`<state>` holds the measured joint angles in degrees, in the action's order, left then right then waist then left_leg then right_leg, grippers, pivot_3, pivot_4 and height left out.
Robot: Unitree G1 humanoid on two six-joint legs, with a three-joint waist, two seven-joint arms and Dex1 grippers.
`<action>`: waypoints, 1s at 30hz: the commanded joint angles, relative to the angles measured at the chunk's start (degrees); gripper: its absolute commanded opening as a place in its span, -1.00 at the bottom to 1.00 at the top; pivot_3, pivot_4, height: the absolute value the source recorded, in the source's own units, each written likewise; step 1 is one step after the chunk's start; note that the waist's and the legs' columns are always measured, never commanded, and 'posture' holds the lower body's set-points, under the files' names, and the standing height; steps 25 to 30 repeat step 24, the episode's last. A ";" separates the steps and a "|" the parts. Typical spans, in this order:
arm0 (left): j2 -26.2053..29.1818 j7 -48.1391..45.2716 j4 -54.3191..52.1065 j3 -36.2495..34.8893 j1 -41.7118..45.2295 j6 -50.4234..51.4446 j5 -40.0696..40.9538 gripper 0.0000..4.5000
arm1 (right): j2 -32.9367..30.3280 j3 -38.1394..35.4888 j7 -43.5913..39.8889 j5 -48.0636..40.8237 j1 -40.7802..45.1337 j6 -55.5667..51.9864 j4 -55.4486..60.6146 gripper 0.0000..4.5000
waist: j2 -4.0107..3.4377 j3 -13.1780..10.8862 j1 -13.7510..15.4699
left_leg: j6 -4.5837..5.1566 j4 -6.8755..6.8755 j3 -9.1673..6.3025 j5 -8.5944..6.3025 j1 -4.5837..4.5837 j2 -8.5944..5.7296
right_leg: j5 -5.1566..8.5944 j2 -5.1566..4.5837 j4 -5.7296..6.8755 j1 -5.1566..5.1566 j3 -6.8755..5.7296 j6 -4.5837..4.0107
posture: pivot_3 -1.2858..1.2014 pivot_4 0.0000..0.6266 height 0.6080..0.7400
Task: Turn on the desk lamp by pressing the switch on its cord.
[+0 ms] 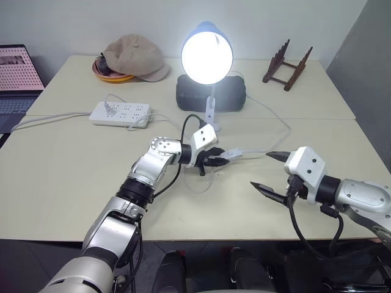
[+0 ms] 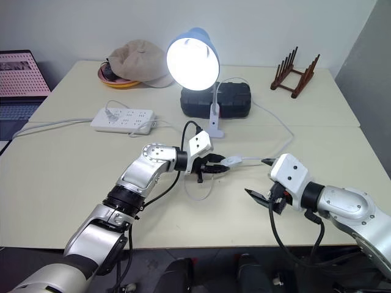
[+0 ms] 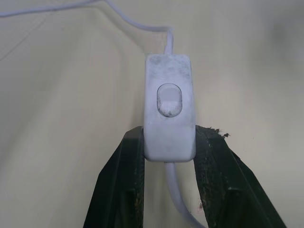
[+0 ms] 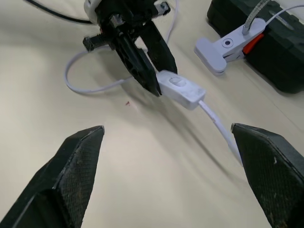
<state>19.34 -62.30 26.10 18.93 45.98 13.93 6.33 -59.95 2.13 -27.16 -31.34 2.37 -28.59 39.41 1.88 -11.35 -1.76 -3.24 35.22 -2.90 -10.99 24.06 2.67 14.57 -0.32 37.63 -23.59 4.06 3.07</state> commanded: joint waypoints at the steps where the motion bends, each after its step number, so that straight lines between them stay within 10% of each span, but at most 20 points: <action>1: -0.81 -1.23 0.60 -0.67 2.07 -2.91 -0.33 -0.20 | 1.77 -1.82 -2.77 3.86 -0.86 3.41 -1.12 1.00 | 0.00 0.00 -0.01 | 0.00 0.00 0.00 0.00 0.00 0.00 | 0.00 0.00 0.01 0.00 -0.01 0.00 | 0.03 -0.52 1.00; 14: 19.02 -6.17 -24.06 -15.27 -9.26 15.20 10.97 0.98 | 5.25 -5.64 -14.01 5.66 2.44 6.38 -11.49 1.00 | -0.01 -0.01 -1.13 | 0.00 -0.06 -0.02 0.00 -0.21 0.05 | 0.00 0.03 0.23 0.04 0.00 -0.01 | 0.03 -0.52 1.00; 19: 31.02 -4.57 -35.73 -25.85 -19.54 24.84 15.88 0.98 | 4.28 -9.26 -20.24 3.22 3.41 6.03 -14.74 1.00 | 0.03 -0.06 -1.33 | 0.00 -0.06 -0.03 0.00 -0.19 0.07 | 0.02 0.01 0.24 0.02 -0.02 -0.04 | 0.03 -0.52 1.00; 30: 34.68 -2.20 -40.95 -31.96 -26.87 28.43 18.41 0.98 | 4.06 -10.43 -23.22 3.60 3.15 5.34 -15.64 1.00 | 0.03 -0.06 -0.48 | -0.01 -0.03 0.01 0.00 -0.28 0.04 | 0.20 -0.06 0.24 0.10 -0.03 -0.35 | 0.03 -0.52 1.00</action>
